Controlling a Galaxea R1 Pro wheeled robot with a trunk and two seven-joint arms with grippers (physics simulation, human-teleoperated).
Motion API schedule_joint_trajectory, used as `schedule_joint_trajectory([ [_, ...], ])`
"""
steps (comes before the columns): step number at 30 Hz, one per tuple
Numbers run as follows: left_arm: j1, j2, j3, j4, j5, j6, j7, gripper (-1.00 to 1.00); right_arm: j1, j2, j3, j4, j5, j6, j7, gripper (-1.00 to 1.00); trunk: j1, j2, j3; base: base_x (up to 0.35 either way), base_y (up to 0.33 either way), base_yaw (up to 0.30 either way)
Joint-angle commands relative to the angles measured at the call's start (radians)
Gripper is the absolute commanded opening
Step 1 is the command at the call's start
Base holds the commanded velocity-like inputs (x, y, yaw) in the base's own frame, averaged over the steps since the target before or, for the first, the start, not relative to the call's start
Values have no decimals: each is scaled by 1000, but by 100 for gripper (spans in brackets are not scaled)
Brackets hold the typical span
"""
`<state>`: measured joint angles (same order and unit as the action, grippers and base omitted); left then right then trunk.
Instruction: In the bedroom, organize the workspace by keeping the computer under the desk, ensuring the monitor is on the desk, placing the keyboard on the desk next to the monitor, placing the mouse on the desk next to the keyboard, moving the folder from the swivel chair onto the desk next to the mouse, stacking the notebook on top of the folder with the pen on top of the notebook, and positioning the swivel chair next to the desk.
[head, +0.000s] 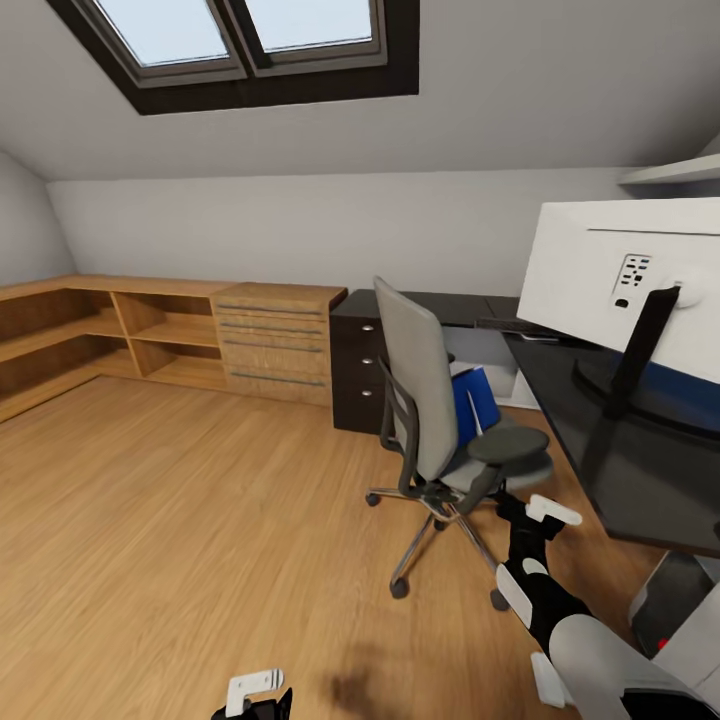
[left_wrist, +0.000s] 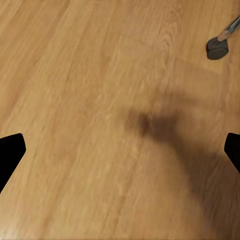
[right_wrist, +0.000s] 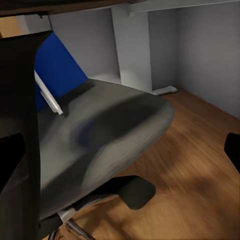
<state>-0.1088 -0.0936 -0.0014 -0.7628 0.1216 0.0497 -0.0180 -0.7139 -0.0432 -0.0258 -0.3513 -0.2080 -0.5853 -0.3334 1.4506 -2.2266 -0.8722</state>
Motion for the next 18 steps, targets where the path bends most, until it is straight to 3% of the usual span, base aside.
schedule_joint_trajectory([
  [1, 0, 0, 0, -1, 10, 5, -2, 100, -1, 0, 0, 0, -4, -4, 1, 100, 0, 0, -1, 104, 0, 0],
  [7, 0, 0, 0, 1, 10, 5, -7, 100, -1, 0, 0, 1, -4, -4, 1, 100, 0, 0, -1, 167, 0, 0],
  [18, 0, 0, 0, 13, 10, 6, -8, 100, -1, 5, 0, 21, -5, -4, -1, 100, 0, 0, -1, 13, 0, 0],
])
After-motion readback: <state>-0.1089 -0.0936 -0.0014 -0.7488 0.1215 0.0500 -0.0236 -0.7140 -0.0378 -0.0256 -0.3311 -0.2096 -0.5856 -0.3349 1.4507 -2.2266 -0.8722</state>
